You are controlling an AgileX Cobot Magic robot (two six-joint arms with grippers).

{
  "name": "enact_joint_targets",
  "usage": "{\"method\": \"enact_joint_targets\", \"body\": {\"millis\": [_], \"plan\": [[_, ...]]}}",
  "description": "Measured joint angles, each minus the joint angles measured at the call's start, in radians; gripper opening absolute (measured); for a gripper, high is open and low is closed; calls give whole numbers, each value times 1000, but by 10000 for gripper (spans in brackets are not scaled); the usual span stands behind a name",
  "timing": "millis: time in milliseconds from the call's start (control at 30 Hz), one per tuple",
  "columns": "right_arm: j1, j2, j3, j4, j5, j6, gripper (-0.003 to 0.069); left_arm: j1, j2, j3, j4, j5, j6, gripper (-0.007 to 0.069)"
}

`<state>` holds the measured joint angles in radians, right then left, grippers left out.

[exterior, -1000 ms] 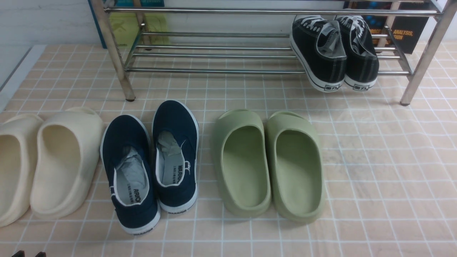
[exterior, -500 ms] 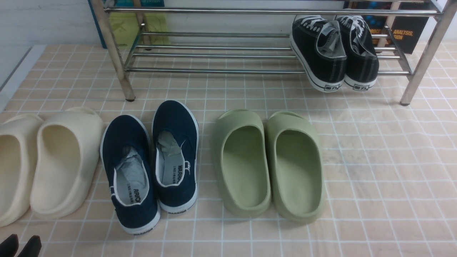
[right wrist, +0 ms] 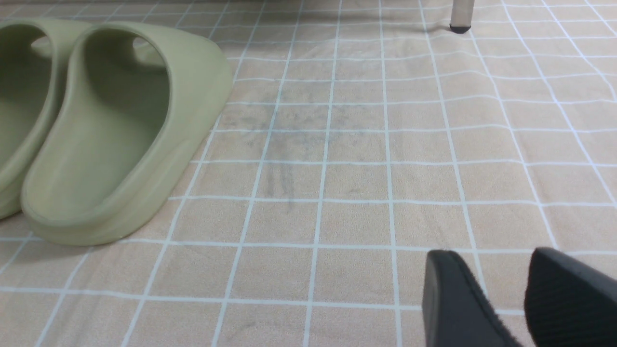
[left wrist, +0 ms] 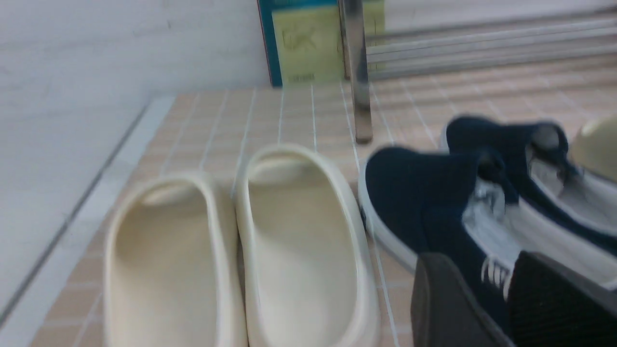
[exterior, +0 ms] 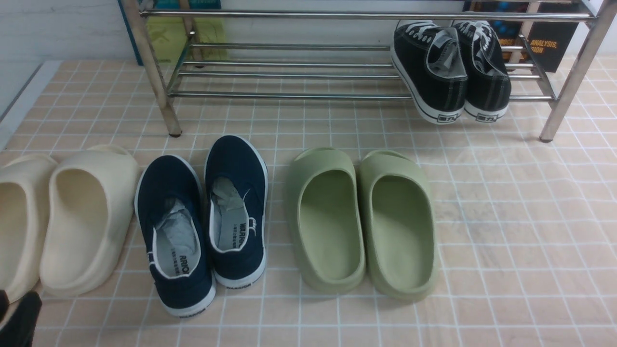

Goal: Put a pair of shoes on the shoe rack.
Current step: Use the left arm to grab the shoe closest to it

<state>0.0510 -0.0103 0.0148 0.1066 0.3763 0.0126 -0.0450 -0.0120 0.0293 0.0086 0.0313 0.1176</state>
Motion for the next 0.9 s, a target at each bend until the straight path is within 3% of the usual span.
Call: {"method": "enact_joint_targets", "body": {"millis": [267,400,567,700,900], "plan": [[0,0,0,0,0,0,239,0,0,0,-54,-524,-18,240],[0,0,0,0,0,0,239,0,0,-24,-110,-703,-74,240],[0,0,0,0,0,0,239,0,27,-255,-185,-486,-62,177],[0,0,0,0,0,0,239,0,179,-488,-236,-142,88,36],[0,0,0,0,0,0,239,0,468,-561,-261,-4,206,2]]}}
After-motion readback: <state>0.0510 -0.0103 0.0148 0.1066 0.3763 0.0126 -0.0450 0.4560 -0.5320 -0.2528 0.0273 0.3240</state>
